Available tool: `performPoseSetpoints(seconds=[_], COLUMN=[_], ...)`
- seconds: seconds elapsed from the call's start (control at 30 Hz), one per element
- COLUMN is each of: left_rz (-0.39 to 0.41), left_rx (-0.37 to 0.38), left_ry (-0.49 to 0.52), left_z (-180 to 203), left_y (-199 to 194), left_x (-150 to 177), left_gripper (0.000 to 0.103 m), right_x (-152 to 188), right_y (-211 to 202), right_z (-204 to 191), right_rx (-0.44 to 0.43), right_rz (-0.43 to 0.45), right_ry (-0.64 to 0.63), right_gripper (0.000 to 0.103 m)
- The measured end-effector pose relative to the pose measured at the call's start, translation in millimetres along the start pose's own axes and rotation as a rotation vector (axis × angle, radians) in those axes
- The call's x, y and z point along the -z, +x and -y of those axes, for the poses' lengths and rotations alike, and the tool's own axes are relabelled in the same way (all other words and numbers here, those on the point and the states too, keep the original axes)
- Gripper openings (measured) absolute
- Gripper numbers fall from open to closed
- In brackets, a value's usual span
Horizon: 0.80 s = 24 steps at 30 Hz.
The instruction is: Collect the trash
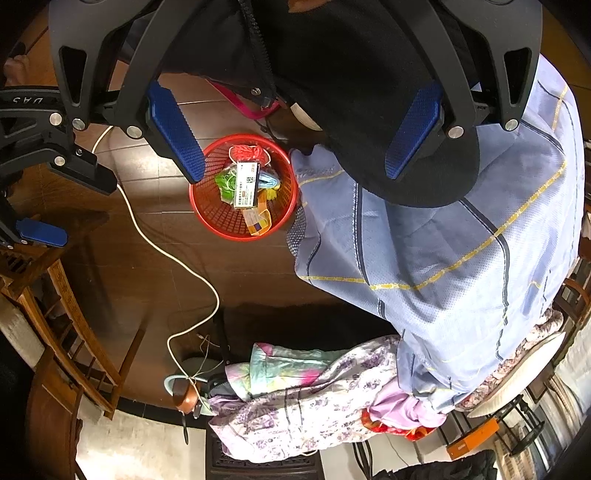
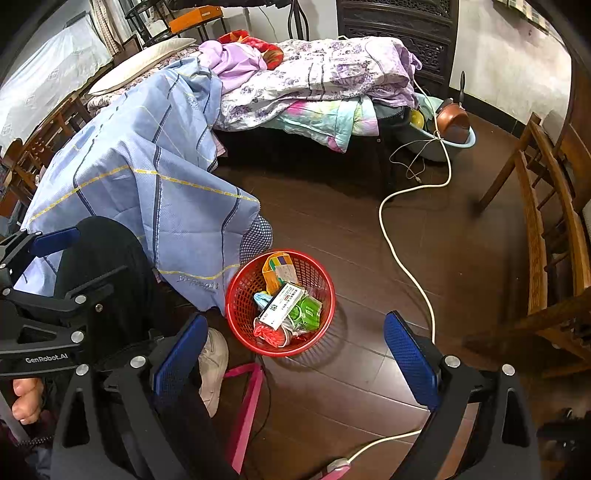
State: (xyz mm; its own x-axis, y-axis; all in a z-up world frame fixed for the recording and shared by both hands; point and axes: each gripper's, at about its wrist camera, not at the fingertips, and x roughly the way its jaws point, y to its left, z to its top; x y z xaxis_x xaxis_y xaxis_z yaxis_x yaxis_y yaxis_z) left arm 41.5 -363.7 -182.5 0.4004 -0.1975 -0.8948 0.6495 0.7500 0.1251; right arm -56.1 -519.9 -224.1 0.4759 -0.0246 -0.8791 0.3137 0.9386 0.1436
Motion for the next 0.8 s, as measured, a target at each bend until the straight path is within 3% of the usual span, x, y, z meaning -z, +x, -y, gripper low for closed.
performPoseSetpoints(seconds=[0.8], left_rz=[0.002], left_rx=[0.006], left_ry=[-0.009], left_z=[1.2], left_y=[-0.8], left_x=[0.0], left_gripper=[0.094], right_x=[0.5], right_y=[-0.2], right_z=[-0.7], right_rx=[-0.002], right_rz=[-0.001], right_ry=[0.002], right_gripper=[0.094])
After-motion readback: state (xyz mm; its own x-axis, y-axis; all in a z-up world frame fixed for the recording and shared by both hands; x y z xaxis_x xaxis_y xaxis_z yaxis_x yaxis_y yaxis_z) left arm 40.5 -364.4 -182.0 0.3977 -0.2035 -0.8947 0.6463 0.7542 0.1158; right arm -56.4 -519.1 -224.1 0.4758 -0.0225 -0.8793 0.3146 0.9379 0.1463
